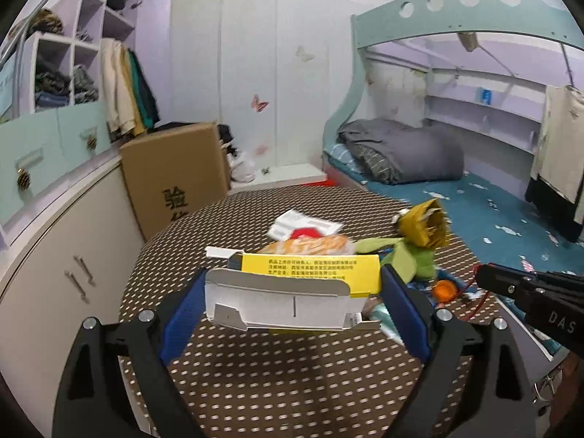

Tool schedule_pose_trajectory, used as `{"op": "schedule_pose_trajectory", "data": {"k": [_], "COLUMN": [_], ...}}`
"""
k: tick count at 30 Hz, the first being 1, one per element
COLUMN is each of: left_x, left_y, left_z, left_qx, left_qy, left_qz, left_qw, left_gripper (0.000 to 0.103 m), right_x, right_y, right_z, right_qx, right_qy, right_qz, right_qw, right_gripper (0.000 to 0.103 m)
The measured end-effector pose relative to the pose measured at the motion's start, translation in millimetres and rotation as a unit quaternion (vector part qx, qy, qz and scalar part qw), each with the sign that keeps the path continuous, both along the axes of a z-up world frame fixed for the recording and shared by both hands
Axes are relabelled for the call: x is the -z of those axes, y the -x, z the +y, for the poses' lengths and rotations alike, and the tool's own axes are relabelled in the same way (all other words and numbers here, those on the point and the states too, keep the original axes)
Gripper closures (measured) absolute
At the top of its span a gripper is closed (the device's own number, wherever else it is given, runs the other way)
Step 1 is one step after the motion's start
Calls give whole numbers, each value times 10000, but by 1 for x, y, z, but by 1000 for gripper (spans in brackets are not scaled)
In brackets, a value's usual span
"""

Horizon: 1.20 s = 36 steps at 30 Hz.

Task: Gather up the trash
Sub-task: 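Lift the white box with the left tool while the right tool grasps the red string, then carry the box in the left tool and string in the right tool over the blue bin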

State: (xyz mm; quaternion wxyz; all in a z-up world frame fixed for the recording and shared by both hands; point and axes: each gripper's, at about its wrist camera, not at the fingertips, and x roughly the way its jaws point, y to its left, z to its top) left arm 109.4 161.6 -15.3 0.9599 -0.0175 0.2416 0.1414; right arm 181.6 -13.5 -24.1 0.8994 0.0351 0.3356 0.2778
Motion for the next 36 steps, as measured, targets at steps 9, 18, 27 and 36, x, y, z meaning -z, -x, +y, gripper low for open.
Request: {"op": "schedule_pose_trajectory", "data": {"k": [9, 18, 27, 36], "left_x": [-8, -7, 0, 17], "left_y": [-14, -28, -44, -61], "left_z": [-52, -119, -191, -258], "left_qx": [866, 1670, 2441, 3129], "left_qy": [105, 9, -49, -153], "left_qz": [-47, -71, 98, 391], "left_qw": [9962, 9859, 9697, 9488], "left_gripper": [14, 14, 14, 14], "right_x": [-5, 1, 12, 29], "right_y": [1, 5, 10, 14], "right_z": [-62, -124, -187, -247], "right_qx": [782, 1492, 2212, 2933], "right_qy": [-90, -151, -222, -282], "right_qz": [-62, 25, 112, 297], "right_qw": [9969, 9887, 9749, 9551], "right_gripper": [96, 96, 96, 95]}}
